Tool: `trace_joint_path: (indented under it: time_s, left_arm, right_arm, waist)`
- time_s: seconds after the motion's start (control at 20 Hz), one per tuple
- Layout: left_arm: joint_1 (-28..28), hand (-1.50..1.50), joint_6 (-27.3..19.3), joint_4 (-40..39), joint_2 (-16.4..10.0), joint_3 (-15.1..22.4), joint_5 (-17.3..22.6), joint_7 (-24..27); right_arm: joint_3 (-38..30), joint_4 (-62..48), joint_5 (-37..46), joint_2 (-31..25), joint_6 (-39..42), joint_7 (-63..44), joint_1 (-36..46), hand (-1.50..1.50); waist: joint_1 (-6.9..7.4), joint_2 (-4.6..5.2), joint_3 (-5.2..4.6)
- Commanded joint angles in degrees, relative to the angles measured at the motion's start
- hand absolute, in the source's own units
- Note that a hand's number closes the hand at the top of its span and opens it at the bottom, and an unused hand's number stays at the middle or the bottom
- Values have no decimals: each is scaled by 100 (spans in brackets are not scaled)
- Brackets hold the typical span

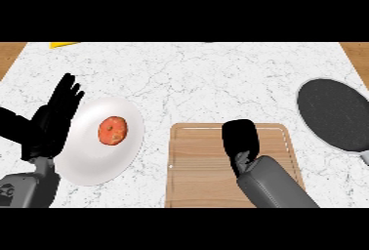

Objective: Pick the bell pepper from the cutting board and place it in the pan

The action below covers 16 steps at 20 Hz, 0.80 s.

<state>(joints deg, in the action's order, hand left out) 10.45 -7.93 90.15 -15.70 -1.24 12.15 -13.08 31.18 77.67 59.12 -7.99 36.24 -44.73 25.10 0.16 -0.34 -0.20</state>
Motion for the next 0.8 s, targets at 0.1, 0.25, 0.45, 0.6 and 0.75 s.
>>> trace_joint_path:
  time_s: [0.1, 0.25, 0.45, 0.6, 0.75]
  left_arm:
    - [-100, 0, 227, -252, 127, -136, -85, 317]
    - [-371, 0, 230, 85, 180, -93, -129, 197]
    - [-34, 0, -101, 370, 192, -119, -268, -361]
    - [-378, 0, 139, 134, 258, -87, -231, 140]
    - [-174, 0, 6, 293, 206, -99, -229, -229]
  right_arm:
    - [-301, -589, 265, 139, -327, 551, 177, 150]
    - [-252, 165, 340, 242, -278, 327, -265, 150]
    - [15, 406, 846, 242, -740, 293, -218, 150]
    - [49, 1441, 401, -175, -1068, 1111, -946, 150]
    - [-62, 2531, -195, -736, -1386, 2030, -1740, 150]
  waist:
    - [5, 39, 20]
    - [-6, 27, 20]
    - [-15, 23, 21]
    - [-70, 9, 21]
    - [-244, -35, 35]
